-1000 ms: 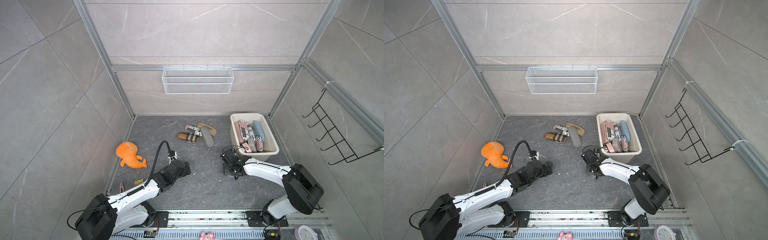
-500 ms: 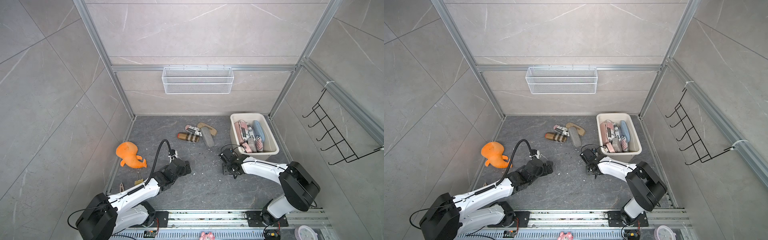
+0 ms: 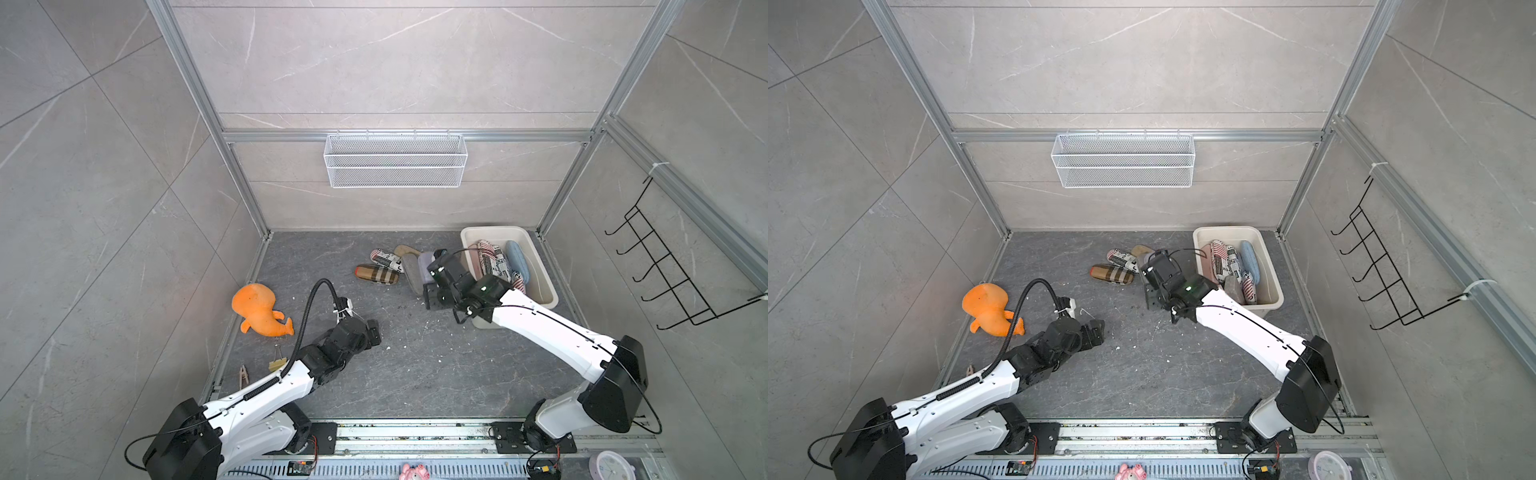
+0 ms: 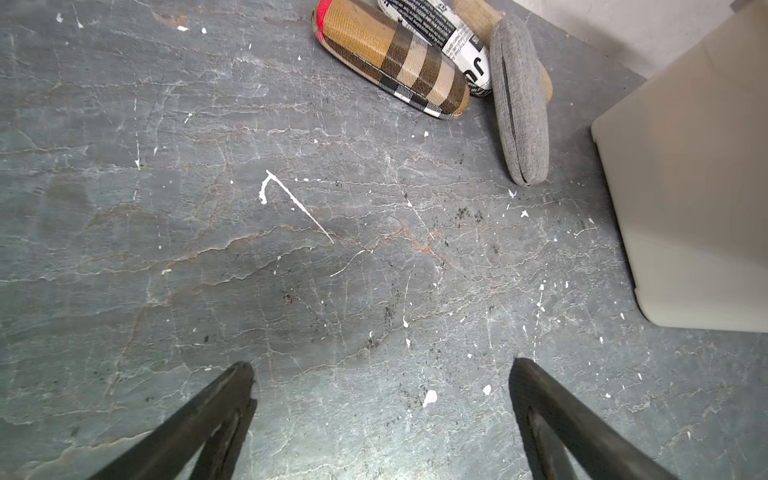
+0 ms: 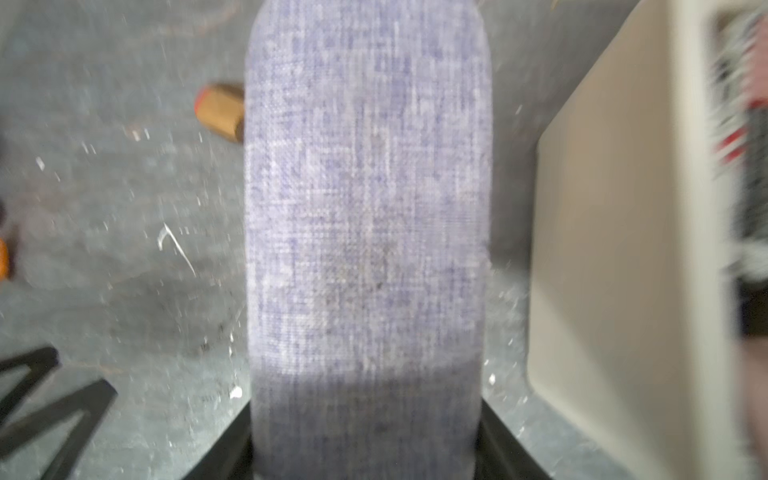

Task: Put the glasses cases into the storage boxes
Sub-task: Pick up the glasses case at the center of the board, then place the glasses case in the storage box.

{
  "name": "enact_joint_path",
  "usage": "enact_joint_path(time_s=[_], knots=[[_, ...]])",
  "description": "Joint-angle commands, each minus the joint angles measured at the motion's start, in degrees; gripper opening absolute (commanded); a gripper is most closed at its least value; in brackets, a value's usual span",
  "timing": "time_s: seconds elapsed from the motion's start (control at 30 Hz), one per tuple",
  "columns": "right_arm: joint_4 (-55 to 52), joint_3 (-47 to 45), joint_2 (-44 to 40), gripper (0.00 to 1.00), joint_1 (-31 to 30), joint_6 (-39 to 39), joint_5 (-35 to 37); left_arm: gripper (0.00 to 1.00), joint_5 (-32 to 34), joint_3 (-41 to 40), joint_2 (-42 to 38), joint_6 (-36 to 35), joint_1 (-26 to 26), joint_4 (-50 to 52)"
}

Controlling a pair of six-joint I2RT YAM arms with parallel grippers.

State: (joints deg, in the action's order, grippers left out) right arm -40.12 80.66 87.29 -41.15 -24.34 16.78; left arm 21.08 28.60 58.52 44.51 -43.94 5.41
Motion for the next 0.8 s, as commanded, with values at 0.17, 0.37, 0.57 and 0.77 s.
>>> enact_joint_path(time_s=[0.17,0.37,0.57,0.77], knots=[[-6.33,9.10,3.14,0.55,17.38,13.35,-2.47,0.98,1.93,0.71,-3.07,-1.68,0.35,1.90],[-4.87,11.00,7.99,0.55,26.33,15.90,-10.29,0.98,1.64,1.38,-3.77,-1.77,0.35,3.28],[-8.37,15.57,15.83,0.57,28.47,18.89,-12.43,0.98,1.60,1.54,-4.03,-1.61,0.35,3.51],[-6.52,14.03,14.85,0.68,29.04,16.73,-11.50,0.98,1.71,1.24,-4.27,-1.52,0.35,3.99]])
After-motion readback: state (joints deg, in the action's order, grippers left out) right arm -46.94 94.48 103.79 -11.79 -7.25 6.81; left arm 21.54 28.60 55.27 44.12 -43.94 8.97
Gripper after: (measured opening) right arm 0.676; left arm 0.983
